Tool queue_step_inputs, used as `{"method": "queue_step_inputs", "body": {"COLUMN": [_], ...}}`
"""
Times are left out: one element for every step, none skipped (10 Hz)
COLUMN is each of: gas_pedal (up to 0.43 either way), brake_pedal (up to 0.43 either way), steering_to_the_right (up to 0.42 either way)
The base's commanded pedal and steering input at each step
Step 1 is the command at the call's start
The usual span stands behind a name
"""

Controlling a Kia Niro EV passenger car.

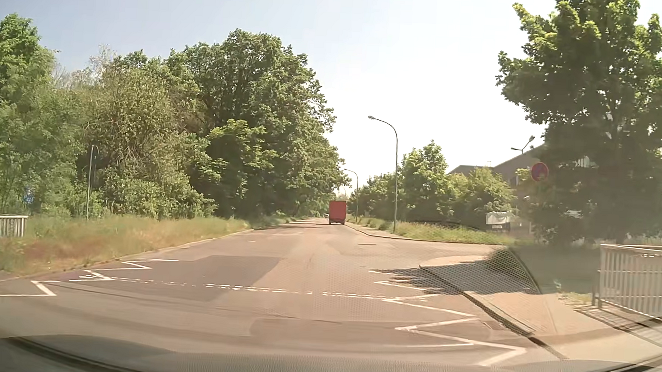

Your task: Follow the waypoints while adhering to traffic rules and regulations

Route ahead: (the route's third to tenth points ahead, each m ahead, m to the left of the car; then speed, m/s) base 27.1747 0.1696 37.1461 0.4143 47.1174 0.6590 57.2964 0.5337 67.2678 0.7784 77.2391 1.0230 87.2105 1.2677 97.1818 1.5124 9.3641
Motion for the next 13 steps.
{"method": "queue_step_inputs", "body": {"gas_pedal": [0.209,0.209,0.209,0.209,0.209,0.197,0.197,0.197,0.197,0.197,0.197,0.209,0.209], "brake_pedal": [0.0,0.0,0.0,0.0,0.0,0.0,0.0,0.0,0.0,0.0,0.0,0.0,0.0], "steering_to_the_right": [-0.017,-0.019,-0.019,-0.02,-0.019,-0.019,-0.017,-0.016,-0.015,-0.012,-0.01,-0.01,-0.01]}}
